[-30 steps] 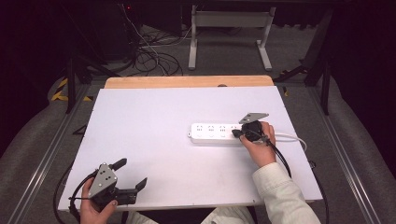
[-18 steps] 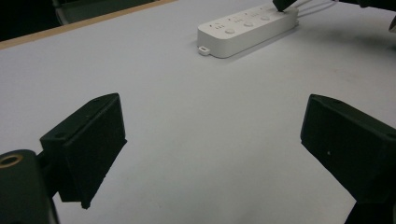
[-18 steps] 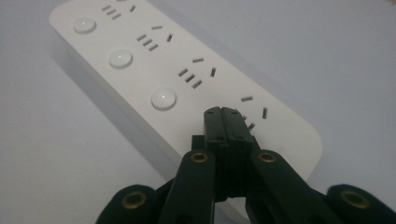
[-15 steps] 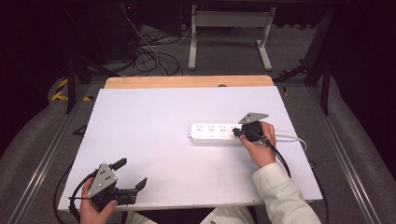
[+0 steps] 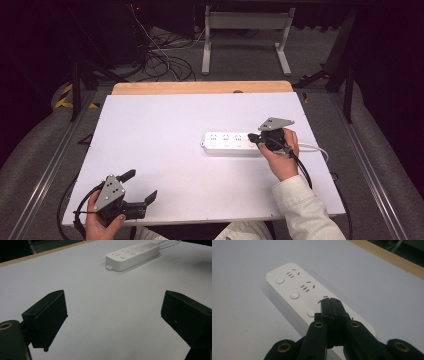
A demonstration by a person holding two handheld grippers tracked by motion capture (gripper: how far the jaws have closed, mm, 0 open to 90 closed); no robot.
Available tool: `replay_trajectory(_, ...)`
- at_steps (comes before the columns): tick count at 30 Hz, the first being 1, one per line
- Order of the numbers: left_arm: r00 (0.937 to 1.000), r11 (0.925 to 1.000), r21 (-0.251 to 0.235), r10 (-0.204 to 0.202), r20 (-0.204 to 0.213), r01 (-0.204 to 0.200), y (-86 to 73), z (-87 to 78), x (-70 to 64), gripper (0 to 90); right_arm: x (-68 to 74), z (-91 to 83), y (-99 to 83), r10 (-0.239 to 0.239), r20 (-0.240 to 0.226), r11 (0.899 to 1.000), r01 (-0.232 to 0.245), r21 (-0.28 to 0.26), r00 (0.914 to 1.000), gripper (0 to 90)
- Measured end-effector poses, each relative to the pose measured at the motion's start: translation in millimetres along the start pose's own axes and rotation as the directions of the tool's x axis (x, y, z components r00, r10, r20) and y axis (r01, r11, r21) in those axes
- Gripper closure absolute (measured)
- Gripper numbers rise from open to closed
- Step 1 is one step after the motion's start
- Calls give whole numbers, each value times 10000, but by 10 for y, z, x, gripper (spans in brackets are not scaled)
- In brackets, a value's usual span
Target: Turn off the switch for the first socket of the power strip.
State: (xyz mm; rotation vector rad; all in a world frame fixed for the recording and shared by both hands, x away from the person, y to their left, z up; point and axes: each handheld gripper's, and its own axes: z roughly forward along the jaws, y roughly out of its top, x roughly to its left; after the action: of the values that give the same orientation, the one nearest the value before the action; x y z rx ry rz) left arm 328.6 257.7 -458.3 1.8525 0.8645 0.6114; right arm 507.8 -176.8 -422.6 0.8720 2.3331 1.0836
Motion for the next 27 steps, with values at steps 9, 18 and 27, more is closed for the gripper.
replay_trajectory(9, 10000, 10000, -8, -8, -2, 8, 2, 0, 0, 73, -9, -108, 33, 111, -5, 9995, -111, -305, 9999, 900)
replay_trajectory(18, 10000, 10000, -5, -22, -10, 22, 2, 2, 4, 73, 7, -193, 59, 173, -75, 9976, -177, -672, 9998, 828)
replay_trajectory(27, 10000, 10000, 0, 1, 1, -1, 1, -2, 9, 73, 50, -401, 81, 243, -307, 9915, -281, -1273, 9992, 514)
